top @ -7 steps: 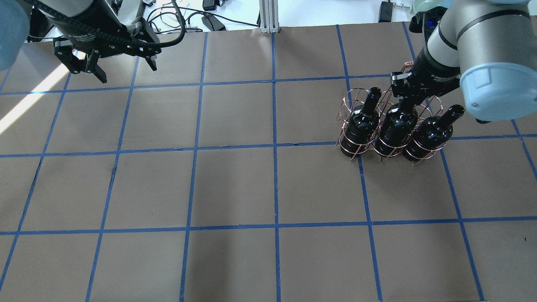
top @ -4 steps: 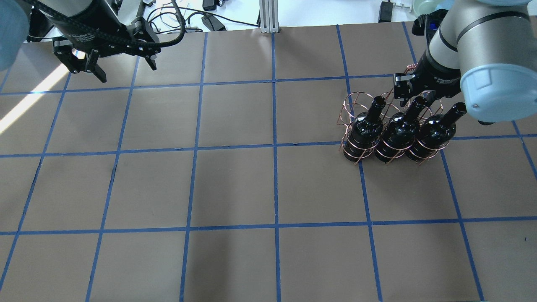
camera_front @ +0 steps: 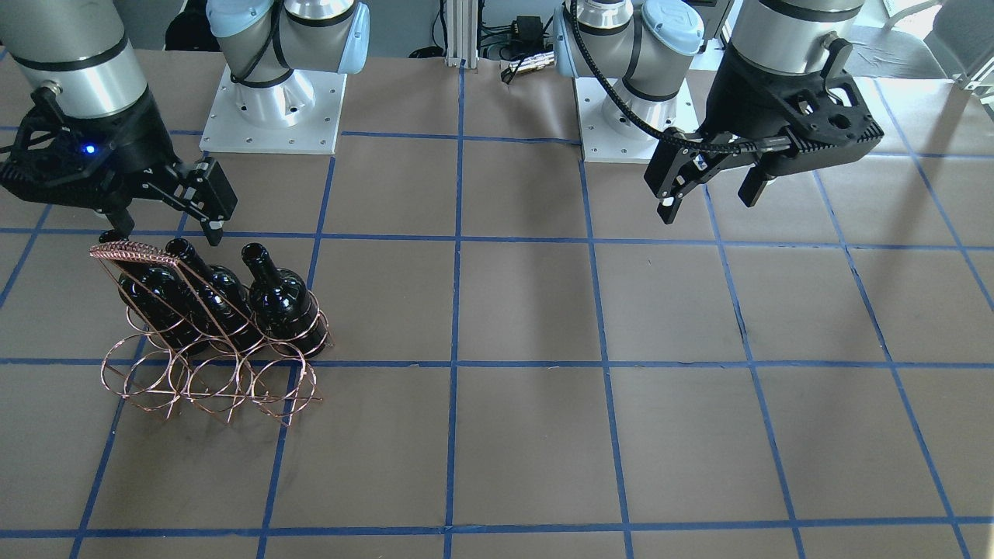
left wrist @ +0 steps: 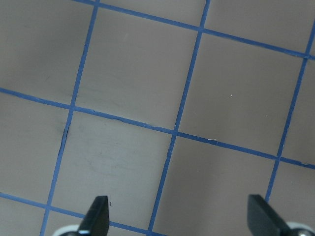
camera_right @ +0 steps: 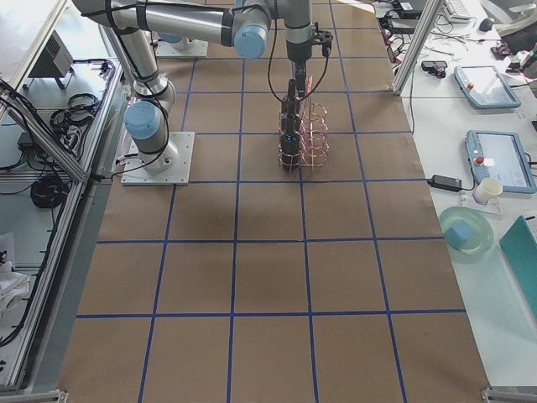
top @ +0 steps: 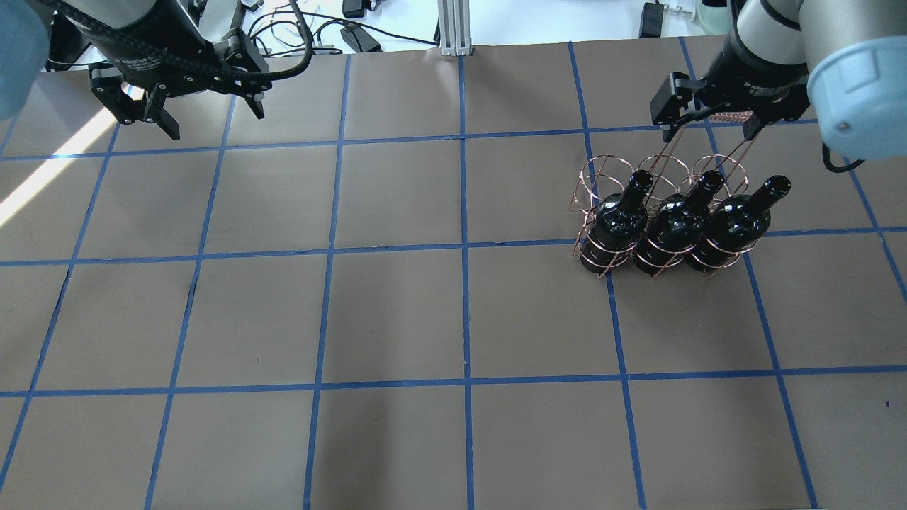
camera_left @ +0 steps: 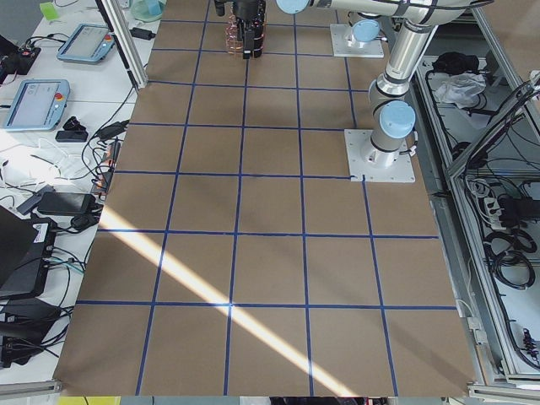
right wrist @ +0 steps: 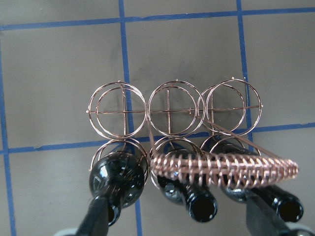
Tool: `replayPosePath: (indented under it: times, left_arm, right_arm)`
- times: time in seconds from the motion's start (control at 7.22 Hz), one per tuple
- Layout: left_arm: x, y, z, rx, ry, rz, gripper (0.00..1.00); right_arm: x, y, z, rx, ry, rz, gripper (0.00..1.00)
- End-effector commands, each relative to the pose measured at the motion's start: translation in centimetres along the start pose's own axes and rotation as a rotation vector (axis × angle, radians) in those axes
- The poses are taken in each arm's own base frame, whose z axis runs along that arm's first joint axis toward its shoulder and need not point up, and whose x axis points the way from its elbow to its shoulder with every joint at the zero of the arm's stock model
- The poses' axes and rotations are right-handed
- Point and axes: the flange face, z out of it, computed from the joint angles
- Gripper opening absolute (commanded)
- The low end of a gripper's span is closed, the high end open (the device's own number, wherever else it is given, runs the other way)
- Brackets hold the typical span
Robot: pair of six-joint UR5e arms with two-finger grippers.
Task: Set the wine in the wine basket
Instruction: 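Open the right gripper to release the bottle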
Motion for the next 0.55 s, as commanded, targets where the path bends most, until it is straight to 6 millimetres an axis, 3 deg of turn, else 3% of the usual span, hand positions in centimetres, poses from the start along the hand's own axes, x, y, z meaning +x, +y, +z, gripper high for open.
replayPosePath:
  times: [0.0, 0.14, 0.42]
  left_arm:
    - [0.0, 0.0, 0.0, 0.001, 0.000, 0.000, 1.00]
    - [0.0, 0.0, 0.0, 0.001, 0.000, 0.000, 1.00]
    - [0.0, 0.0, -0.1, 0.002, 0.001, 0.001, 1.00]
  right_arm:
    - [-6.6, 2.7, -5.4, -0.034, -0.017, -0.028, 1.00]
    - [-8.8, 5.3, -6.9, -0.081, -0.012, -0.088, 1.00]
    - [-8.8, 4.2, -7.6, -0.066, -0.020, -0.104, 1.00]
